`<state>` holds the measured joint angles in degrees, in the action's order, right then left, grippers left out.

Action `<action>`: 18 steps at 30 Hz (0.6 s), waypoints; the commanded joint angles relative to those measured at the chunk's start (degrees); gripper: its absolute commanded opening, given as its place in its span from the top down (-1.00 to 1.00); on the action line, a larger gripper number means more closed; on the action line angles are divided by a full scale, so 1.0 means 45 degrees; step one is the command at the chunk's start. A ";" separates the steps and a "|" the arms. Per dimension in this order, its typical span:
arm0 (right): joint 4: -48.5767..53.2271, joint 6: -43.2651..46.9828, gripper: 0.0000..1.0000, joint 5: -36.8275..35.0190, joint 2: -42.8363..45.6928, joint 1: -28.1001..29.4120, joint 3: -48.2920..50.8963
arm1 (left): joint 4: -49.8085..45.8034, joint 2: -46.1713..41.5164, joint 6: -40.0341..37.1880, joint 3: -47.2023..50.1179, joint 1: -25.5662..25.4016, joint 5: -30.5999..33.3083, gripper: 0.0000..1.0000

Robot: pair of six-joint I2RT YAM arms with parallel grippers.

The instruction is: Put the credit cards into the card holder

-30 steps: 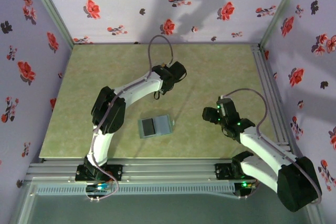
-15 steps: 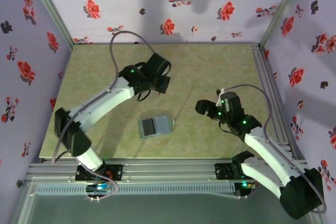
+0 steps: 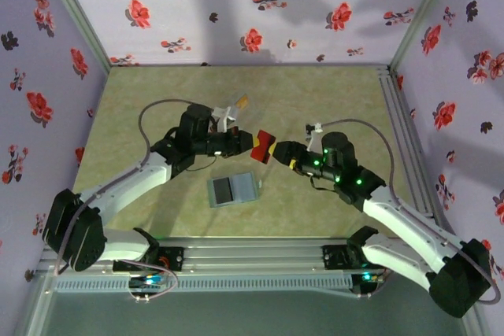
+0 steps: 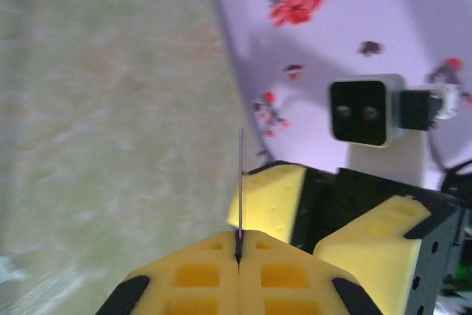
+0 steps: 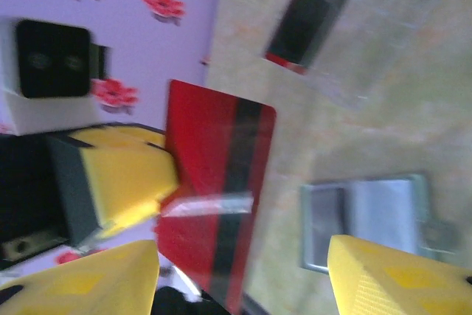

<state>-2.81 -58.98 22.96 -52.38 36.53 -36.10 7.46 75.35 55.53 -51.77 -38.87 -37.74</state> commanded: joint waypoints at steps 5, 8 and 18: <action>-0.3599 -0.2125 0.07 0.0265 0.0341 0.0127 0.0406 | 0.3862 -0.0671 0.2781 0.0592 0.0011 -0.1922 1.00; -0.3988 -0.2185 0.39 0.0504 0.0403 0.0136 0.0493 | 0.3844 -0.0845 0.2873 0.0827 0.0024 -0.1736 1.00; -0.2578 -0.1446 1.00 0.0512 0.0831 0.0121 -0.0029 | 0.3030 -0.1115 0.2801 0.1157 0.0111 -0.2015 0.31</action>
<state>-17.41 -67.53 24.47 -49.41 36.86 -34.02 22.28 72.20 68.66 -47.16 -38.81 -44.64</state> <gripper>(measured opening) 0.040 0.316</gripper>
